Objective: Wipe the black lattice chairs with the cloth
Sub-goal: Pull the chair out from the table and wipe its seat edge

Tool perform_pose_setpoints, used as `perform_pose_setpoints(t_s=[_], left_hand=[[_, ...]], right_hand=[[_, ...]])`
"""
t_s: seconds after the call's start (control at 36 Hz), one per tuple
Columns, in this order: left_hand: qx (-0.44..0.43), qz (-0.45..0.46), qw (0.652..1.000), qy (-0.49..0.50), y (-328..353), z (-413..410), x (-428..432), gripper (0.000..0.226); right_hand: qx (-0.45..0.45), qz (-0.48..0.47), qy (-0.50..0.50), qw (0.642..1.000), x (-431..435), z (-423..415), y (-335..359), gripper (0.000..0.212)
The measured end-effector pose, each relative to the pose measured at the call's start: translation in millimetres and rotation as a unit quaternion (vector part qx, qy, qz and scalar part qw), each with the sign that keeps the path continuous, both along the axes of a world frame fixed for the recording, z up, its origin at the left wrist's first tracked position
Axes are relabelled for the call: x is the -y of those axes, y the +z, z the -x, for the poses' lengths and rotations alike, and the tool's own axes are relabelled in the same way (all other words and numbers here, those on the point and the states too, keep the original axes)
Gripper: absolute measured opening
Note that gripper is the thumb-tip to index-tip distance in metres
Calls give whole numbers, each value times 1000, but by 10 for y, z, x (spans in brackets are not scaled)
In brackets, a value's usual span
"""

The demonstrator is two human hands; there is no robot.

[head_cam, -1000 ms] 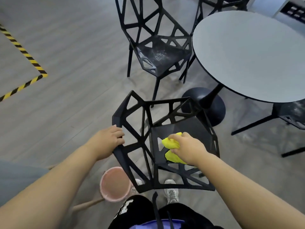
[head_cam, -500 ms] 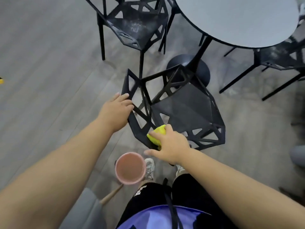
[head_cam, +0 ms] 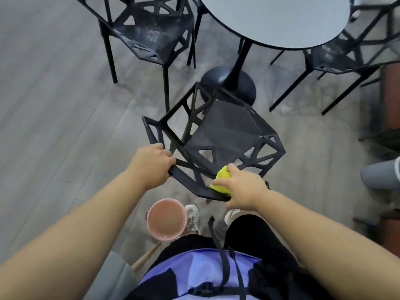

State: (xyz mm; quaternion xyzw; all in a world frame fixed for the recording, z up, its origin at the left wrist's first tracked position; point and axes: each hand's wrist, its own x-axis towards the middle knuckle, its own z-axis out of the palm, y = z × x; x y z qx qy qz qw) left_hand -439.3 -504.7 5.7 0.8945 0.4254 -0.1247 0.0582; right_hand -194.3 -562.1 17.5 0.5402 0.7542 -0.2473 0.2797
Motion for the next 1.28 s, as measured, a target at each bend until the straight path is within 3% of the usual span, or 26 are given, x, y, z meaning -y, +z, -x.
perform_pose_setpoints(t_s=[0.17, 0.36, 0.58, 0.86, 1.0, 1.28], left_hand=[[101, 20, 994, -46, -11, -416, -172, 17], [87, 92, 988, -84, 66, -1041, -458, 27], [134, 141, 978, -74, 63, -1810, -610, 24], [29, 239, 968, -64, 207, -2045, -917, 24], [-17, 230, 973, 8, 297, -1932, -1139, 31], [-57, 212, 967, 129, 373, -1059, -1341, 40]], right_hand=[[65, -18, -75, 995, -150, -536, 118, 57], [138, -71, -155, 976, -348, -1152, 203, 46], [193, -114, -235, 946, -471, -1834, 226, 52], [130, 16, -168, 977, -947, -2098, 438, 63], [73, 22, -162, 984, -1289, -2054, 488, 68], [17, -16, -76, 997, -2060, -1379, 468, 53]])
